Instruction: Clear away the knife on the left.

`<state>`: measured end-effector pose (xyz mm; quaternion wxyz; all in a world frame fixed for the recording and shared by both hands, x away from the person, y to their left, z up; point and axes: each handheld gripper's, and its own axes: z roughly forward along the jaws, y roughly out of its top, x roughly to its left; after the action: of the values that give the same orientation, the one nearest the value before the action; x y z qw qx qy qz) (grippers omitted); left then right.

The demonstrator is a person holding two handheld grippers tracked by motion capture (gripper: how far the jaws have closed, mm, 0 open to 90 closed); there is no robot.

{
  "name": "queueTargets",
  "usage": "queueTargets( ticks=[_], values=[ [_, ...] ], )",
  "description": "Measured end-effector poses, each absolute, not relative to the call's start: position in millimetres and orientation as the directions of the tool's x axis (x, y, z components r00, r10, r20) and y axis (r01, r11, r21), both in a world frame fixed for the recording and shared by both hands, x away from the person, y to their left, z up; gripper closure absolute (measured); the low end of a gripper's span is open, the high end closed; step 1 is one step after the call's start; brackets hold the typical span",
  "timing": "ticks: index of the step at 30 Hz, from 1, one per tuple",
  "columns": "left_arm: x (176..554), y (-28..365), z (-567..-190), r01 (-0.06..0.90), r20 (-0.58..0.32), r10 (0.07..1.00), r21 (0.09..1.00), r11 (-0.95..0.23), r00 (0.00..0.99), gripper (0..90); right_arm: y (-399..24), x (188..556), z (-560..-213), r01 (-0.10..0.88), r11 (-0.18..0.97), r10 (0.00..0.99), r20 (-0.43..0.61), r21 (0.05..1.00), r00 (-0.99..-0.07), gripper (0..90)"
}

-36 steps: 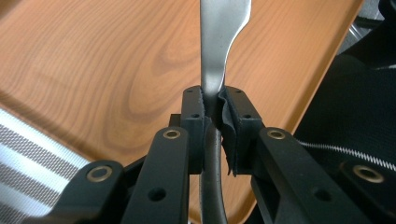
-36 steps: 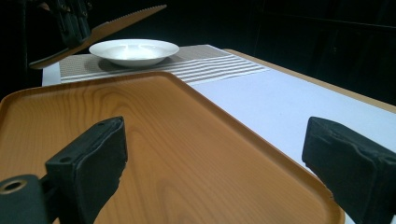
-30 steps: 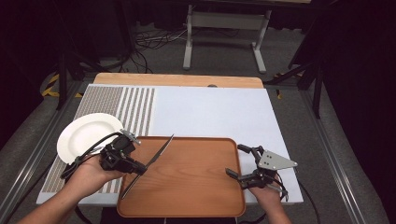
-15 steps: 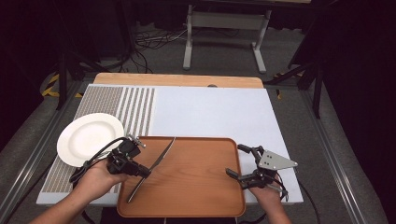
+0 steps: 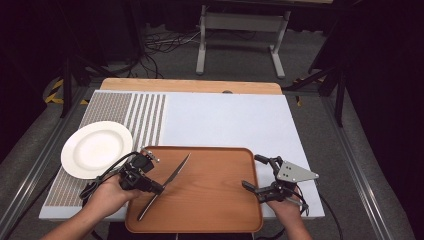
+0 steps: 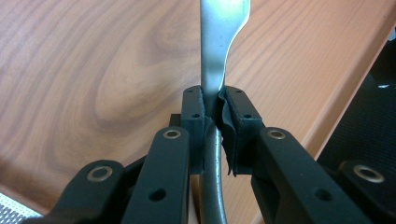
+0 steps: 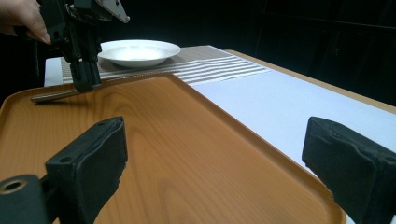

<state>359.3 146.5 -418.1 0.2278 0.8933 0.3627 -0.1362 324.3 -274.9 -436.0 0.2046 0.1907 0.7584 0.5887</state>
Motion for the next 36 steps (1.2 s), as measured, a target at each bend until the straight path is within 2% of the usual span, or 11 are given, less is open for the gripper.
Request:
queueTargets(
  ticks=[33, 36],
  values=[
    [360.8, 145.7, -433.3, 0.718, -0.402, 0.604, 0.263, -0.644, 0.689, 79.9, -276.7, 324.3, -435.2, 0.046, 0.226, 0.533, -0.084, 0.973, -0.842, 7.0],
    [360.4, 146.4, -430.5, 0.712, -0.394, 0.598, 0.288, -0.641, 0.698, 68.0, -276.4, 324.3, -435.4, 0.046, 0.227, 0.531, -0.084, 0.973, -0.843, 7.0]
  ],
)
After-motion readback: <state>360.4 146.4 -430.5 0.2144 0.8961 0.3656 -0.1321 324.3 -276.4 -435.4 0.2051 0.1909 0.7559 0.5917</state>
